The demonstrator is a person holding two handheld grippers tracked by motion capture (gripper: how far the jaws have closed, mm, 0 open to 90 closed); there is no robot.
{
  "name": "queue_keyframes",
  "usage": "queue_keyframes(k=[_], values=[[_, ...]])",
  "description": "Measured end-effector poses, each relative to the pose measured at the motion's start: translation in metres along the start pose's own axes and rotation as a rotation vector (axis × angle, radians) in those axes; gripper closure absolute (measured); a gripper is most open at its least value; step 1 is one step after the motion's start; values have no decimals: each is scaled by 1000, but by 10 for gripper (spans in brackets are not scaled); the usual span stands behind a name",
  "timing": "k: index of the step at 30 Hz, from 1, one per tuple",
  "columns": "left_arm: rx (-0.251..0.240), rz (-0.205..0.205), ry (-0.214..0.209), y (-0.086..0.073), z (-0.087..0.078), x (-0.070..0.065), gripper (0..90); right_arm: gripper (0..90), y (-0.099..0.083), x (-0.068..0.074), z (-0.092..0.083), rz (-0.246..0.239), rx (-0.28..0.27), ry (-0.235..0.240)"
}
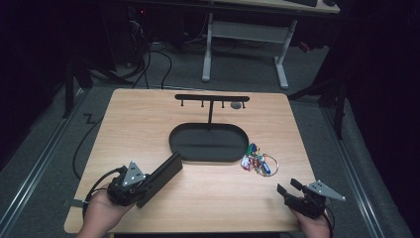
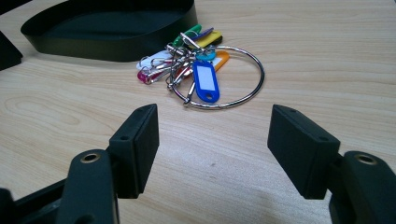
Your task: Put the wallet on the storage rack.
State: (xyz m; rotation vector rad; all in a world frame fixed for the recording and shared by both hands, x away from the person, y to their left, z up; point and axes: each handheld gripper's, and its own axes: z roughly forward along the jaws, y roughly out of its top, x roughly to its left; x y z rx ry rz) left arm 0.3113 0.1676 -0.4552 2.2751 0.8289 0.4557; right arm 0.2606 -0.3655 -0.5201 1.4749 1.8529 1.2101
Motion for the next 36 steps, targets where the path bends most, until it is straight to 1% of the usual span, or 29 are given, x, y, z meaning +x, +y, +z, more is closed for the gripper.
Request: queue_keyframes(k=[4, 9, 11, 15, 19, 23, 25, 26, 29, 32, 36], values=[[57, 3, -3, 5, 0, 3, 667, 340, 0, 1, 0, -1, 1, 6], [125, 22, -3, 13, 0, 4, 658, 341, 1, 2, 0, 0, 0, 11], [164, 25, -2, 17, 2, 5, 653, 340, 1, 2, 0, 1, 0, 11], [203, 14, 0, 22, 5, 6, 650, 341, 1, 1, 0, -1, -2, 12], [220, 8, -21, 24, 7, 7, 660, 341, 1, 1, 0, 0, -2, 13], [218, 13, -24, 23, 7, 6, 687, 340, 1, 1, 0, 0, -1, 14], [205, 19, -32, 23, 7, 6, 707, 341, 1, 1, 0, 0, -2, 15], [195, 26, -26, 23, 6, 6, 721, 340, 1, 0, 0, 0, -1, 16], [170, 70, 10, 25, 4, 1, 740, 341, 0, 0, 1, 2, -1, 15], [139, 95, 13, 29, 1, -1, 746, 341, 0, 0, 0, 4, 0, 14], [93, 145, 27, 33, -5, -6, 749, 341, 0, 1, 0, 2, 0, 11]])
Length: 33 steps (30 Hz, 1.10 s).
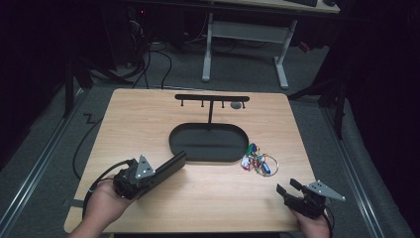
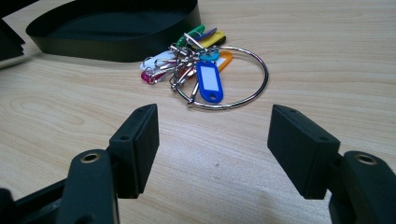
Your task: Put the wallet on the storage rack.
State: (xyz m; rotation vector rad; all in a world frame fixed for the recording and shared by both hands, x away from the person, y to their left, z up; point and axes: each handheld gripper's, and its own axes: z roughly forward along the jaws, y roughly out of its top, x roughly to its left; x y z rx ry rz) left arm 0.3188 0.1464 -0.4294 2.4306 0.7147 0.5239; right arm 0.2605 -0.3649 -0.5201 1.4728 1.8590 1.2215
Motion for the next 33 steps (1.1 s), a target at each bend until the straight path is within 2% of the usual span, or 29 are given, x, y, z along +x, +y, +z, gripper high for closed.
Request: queue_keyframes(k=[6, 14, 24, 27, 33], values=[[-61, 76, 28, 8, -4, -5, 749, 341, 0, 0, 1, -2, 2, -2], [-91, 137, 43, 24, 6, -11, 749, 341, 0, -2, -1, 3, -1, -5], [-113, 214, 67, 46, 12, -9, 749, 341, 0, -3, -2, 0, -6, -3], [-122, 247, 90, 52, 14, -8, 750, 342, 1, -3, -2, 5, -6, -2], [-138, 314, 108, 63, 20, -6, 750, 341, 0, -3, -3, 3, -6, -2]])
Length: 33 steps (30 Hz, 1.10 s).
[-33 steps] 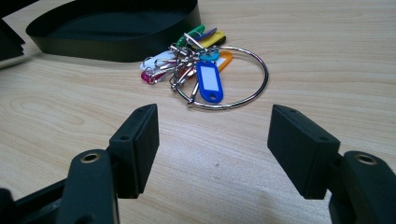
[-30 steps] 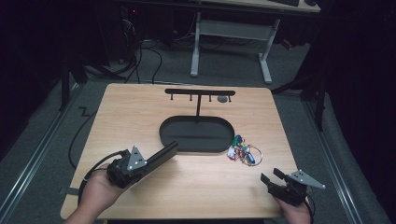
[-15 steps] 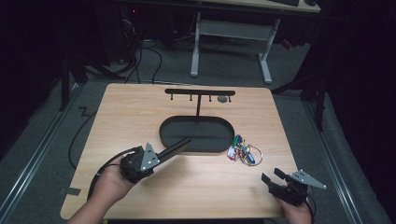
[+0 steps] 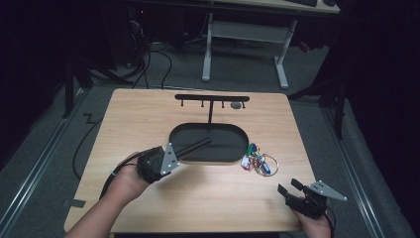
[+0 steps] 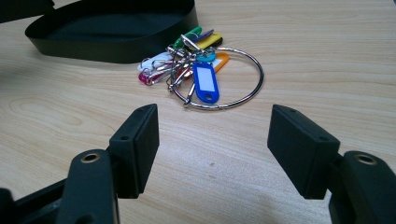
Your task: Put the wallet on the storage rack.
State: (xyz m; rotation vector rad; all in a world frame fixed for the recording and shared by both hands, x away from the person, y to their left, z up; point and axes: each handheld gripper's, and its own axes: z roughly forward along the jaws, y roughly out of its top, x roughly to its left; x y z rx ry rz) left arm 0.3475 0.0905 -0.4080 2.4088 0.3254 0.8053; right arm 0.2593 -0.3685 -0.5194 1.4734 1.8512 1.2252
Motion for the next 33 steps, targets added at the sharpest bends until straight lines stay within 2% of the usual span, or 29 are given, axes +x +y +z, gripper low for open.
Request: queue_keyframes(k=[8, 13, 23, 33], values=[[2, 76, 0, 13, 15, 5, 750, 342, -2, -2, -4, 4, -3, -9], [-15, 107, 6, 23, 27, 9, 750, 342, -4, -3, -7, 3, -5, -12], [-25, 153, -2, 43, 58, 17, 749, 342, -7, -5, -13, 17, -5, -21], [-66, 164, -14, 55, 88, 26, 750, 342, -9, -7, -14, 17, -2, -21]])
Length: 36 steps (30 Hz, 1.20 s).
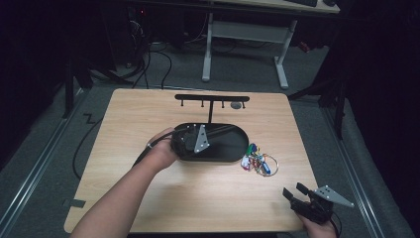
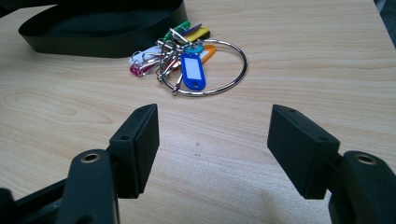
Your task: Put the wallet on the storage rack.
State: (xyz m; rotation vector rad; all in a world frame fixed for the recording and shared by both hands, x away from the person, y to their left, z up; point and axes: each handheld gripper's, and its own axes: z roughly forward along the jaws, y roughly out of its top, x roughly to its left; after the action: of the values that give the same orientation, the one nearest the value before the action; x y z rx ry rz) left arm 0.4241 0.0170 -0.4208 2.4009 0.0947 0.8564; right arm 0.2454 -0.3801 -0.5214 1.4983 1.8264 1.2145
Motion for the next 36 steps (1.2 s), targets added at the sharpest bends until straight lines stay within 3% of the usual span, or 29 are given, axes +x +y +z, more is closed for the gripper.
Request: queue_keyframes(k=[14, 28, 36], values=[[14, -18, -6, -17, 30, 12, 753, 343, -1, -2, 2, 16, 3, 10], [-13, -25, -20, -17, 46, 13, 753, 343, -2, -3, 3, 19, 5, 7], [-6, 13, -29, -16, 51, 9, 752, 344, -2, -3, 3, 24, 8, 5]])
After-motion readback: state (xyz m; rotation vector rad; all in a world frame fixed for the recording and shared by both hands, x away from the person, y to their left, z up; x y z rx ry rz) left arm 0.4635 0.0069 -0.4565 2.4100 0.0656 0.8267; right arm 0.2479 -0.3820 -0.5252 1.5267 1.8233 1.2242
